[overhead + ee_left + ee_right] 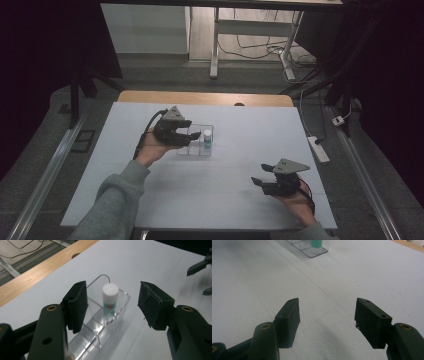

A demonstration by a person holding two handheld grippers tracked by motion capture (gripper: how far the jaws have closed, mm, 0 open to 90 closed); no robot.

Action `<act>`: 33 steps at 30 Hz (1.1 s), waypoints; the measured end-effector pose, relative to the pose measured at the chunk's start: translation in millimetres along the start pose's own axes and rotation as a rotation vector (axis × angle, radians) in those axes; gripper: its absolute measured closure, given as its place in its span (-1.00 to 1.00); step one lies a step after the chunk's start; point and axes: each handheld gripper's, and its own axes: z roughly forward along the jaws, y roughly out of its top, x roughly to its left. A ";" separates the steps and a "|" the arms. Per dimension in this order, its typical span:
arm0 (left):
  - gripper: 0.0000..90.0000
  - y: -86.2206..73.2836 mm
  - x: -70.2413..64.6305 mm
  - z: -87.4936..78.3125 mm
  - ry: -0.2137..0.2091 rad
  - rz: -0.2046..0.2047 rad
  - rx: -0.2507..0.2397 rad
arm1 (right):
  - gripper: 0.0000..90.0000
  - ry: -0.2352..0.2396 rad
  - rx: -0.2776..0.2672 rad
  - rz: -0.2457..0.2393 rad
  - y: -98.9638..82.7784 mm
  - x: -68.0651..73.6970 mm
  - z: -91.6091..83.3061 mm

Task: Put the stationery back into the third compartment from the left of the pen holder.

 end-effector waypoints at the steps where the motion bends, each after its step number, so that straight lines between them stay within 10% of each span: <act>1: -0.10 -3.3 0.1 -2.3 0.000 -0.003 -0.003 | -0.21 0.000 0.000 0.001 -0.1 -0.1 0.0; 33: -0.08 -129.6 -13.2 -75.9 0.092 -0.126 -0.005 | -0.22 -0.037 0.016 0.033 -13.6 -14.6 -12.8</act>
